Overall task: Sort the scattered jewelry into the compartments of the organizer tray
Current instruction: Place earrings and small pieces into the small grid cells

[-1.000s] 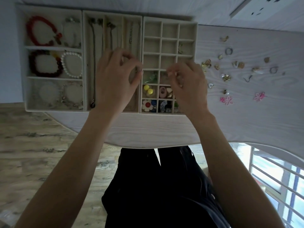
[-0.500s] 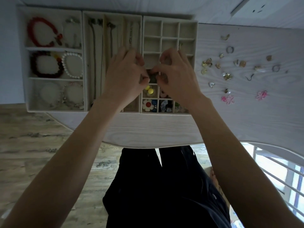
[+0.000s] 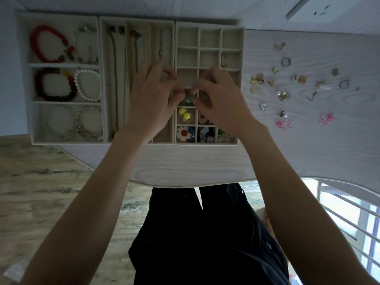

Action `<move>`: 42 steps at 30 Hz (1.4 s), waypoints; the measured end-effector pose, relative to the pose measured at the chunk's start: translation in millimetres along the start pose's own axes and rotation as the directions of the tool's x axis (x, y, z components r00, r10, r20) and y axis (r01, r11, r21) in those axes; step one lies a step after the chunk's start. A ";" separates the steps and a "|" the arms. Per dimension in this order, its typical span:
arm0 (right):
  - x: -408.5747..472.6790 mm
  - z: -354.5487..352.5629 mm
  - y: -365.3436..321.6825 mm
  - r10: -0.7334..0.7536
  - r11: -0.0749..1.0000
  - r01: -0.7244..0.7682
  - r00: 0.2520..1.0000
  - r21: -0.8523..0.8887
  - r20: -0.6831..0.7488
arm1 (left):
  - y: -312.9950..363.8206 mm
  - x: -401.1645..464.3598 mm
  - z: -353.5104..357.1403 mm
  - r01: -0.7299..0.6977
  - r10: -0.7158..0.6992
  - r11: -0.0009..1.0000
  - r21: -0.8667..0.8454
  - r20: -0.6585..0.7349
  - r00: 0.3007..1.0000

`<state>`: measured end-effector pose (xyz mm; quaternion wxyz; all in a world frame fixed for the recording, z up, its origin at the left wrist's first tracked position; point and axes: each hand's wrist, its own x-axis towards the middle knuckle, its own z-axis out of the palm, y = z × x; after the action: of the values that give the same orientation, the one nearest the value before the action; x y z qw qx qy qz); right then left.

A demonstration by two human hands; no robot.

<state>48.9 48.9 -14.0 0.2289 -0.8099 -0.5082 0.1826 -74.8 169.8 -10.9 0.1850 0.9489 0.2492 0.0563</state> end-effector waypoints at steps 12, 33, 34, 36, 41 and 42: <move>-4.2 4.3 -4.6 0.070 0.996 -0.059 0.977 0.059 -0.200 | -6.2 0.9 -0.3 0.035 -0.044 0.990 -0.134 -0.066 0.997; -10.6 7.8 -14.1 0.234 0.963 -0.197 0.951 0.183 -0.203 | -6.0 -2.6 -1.8 -0.104 0.095 0.977 -0.188 -0.053 0.994; -10.0 8.3 -14.0 0.227 0.969 -0.199 0.951 0.146 -0.211 | -5.4 -1.8 -0.8 -0.095 0.087 0.982 -0.161 -0.056 0.995; -8.9 10.4 -13.8 0.206 0.977 -0.188 0.949 0.097 -0.239 | -3.6 -0.6 1.7 -0.072 0.066 0.990 -0.119 -0.050 0.997; -10.9 11.9 -13.0 0.172 0.985 -0.162 0.928 0.058 -0.331 | 1.4 -1.1 5.0 0.035 -0.044 0.989 -0.141 -0.065 0.997; -11.4 11.1 -13.3 0.160 0.987 -0.154 0.927 0.044 -0.339 | 1.5 -1.5 4.1 0.052 -0.063 0.987 -0.151 -0.065 0.996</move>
<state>28.4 45.6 -15.0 0.3051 -0.8653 -0.3930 0.0613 -74.5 166.5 -14.1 0.2480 0.9224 0.2779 0.1023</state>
